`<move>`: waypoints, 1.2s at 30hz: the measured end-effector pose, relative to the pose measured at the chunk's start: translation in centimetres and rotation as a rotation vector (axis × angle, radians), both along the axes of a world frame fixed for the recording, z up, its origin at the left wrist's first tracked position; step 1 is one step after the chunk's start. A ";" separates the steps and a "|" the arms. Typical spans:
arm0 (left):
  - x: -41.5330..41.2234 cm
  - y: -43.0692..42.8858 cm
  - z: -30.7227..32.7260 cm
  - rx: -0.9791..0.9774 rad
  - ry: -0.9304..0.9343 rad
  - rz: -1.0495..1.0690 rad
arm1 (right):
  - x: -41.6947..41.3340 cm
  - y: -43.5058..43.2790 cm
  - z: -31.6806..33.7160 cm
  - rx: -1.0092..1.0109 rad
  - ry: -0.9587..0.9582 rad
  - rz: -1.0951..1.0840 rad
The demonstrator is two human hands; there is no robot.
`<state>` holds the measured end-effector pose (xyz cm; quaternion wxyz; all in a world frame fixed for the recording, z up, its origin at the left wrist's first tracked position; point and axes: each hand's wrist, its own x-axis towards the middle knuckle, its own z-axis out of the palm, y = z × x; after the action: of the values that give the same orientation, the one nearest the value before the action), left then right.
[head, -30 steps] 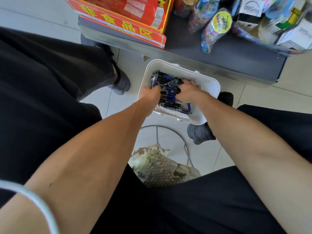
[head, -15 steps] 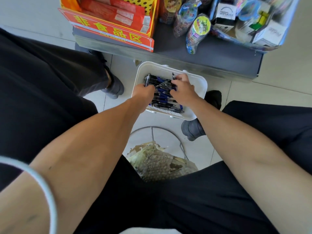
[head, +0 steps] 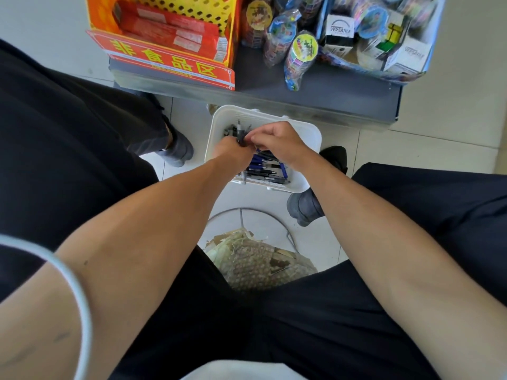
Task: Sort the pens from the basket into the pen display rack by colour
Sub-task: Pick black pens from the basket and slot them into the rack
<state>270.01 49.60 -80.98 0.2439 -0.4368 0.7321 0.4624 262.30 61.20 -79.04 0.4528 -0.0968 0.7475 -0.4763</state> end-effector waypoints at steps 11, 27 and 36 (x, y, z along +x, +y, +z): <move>0.5 -1.6 -1.3 0.033 -0.045 0.138 | 1.5 2.2 -5.8 0.581 0.022 0.716; 1.2 -3.1 -1.7 0.149 -0.102 0.228 | 0.9 0.8 -7.7 0.640 0.143 0.937; 1.2 -2.8 -0.8 0.231 -0.104 0.237 | -0.3 1.2 -6.8 0.421 0.177 0.160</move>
<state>271.25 46.80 -81.77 0.2736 -0.5125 0.6038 0.5458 261.99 62.39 -85.80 0.4318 -0.1004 0.8572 -0.2621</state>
